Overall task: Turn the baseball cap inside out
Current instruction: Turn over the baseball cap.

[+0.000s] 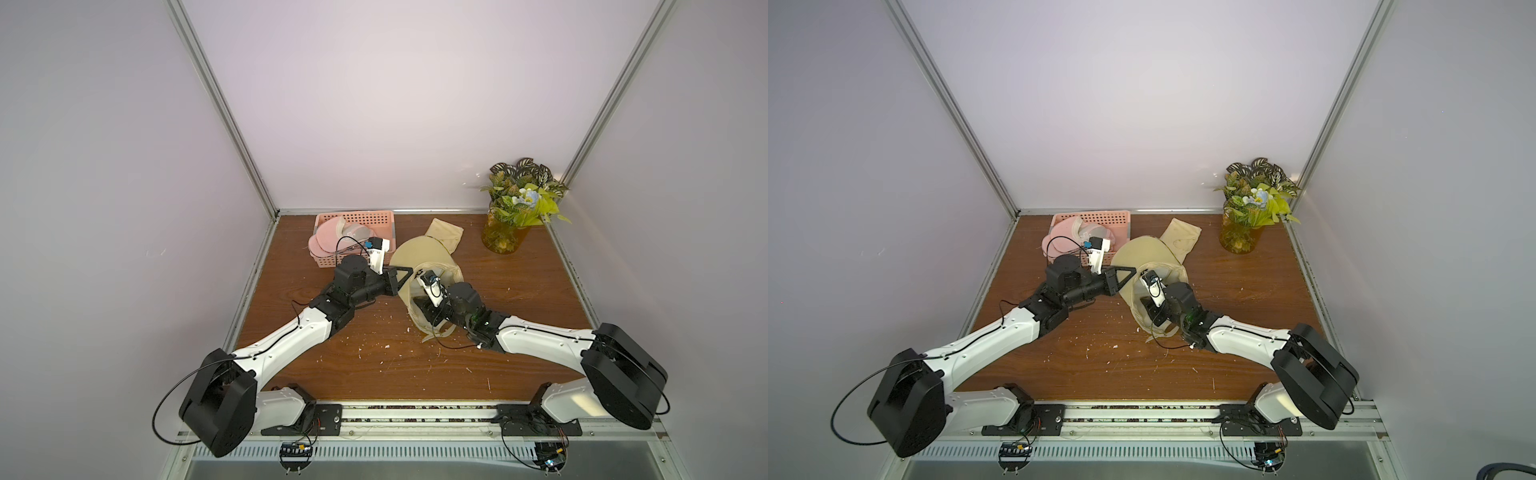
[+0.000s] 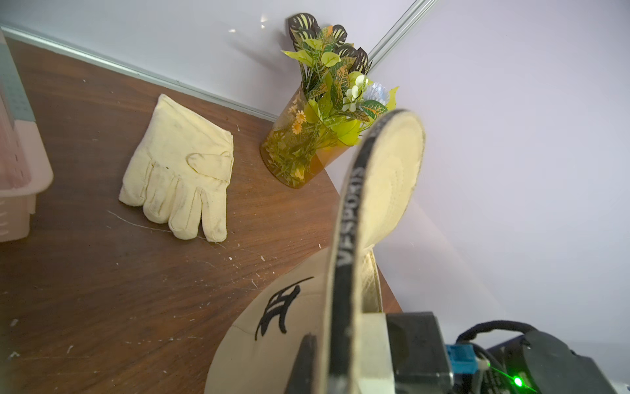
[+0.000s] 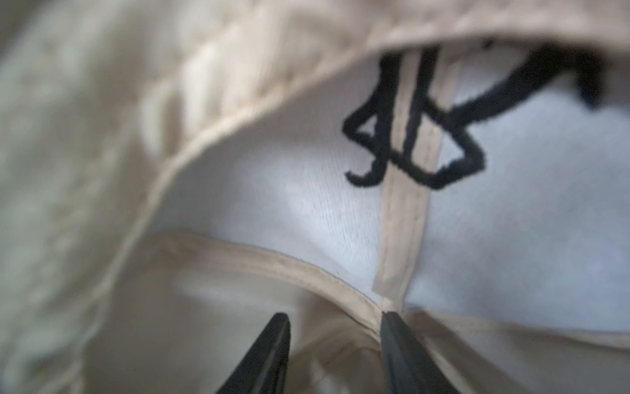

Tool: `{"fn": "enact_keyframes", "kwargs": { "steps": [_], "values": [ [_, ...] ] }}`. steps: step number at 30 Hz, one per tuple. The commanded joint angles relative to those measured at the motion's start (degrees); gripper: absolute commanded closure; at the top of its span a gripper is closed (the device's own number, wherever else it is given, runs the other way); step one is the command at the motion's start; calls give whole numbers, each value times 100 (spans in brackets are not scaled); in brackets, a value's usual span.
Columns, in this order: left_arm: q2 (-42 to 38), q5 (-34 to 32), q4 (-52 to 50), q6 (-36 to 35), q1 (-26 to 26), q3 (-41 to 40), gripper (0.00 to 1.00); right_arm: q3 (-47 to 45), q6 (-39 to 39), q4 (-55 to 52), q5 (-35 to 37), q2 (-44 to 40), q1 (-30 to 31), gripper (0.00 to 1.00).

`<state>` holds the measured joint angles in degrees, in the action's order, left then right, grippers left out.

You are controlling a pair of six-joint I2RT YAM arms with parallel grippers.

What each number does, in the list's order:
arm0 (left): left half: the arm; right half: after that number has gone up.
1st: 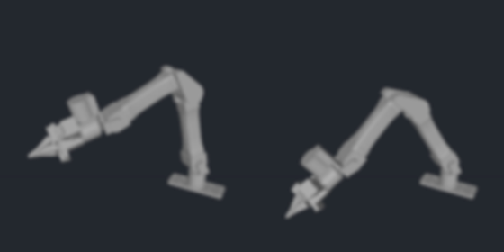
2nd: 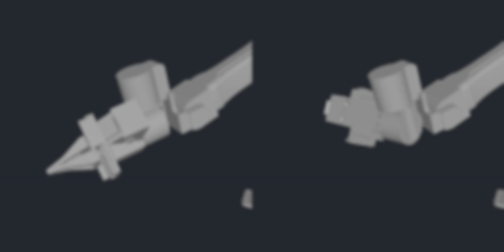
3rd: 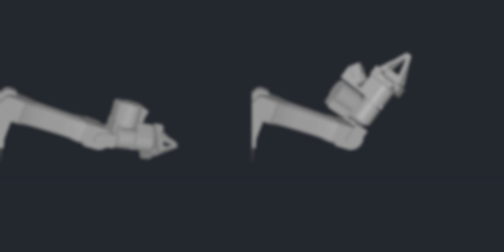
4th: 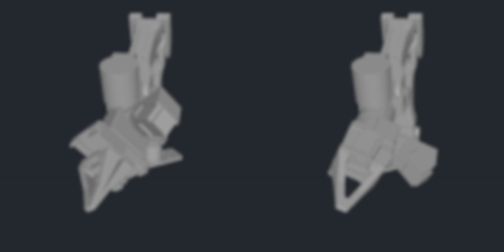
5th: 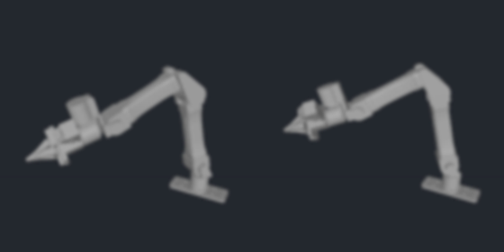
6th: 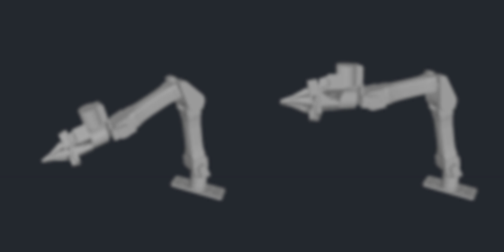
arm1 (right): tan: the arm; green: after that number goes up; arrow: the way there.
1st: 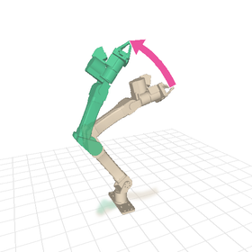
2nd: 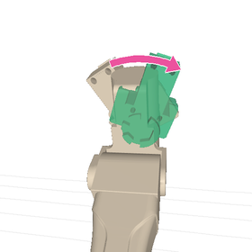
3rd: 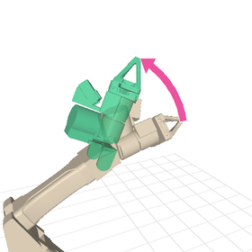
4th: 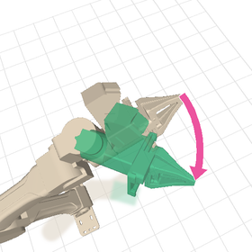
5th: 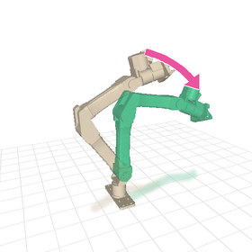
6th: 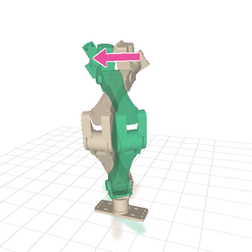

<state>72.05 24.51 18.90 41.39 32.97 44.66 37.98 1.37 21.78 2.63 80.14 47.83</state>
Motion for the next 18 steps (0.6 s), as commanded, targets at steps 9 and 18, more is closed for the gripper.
{"fn": "enact_keyframes", "kwargs": {
  "steps": [9,18],
  "values": [
    [19,305,152,-84,-11,248,100,-77,-31,1186,723,-939,25,86],
    [29,756,624,344,-10,175,100,377,33,1259,882,-124,19,93]
  ]
}}
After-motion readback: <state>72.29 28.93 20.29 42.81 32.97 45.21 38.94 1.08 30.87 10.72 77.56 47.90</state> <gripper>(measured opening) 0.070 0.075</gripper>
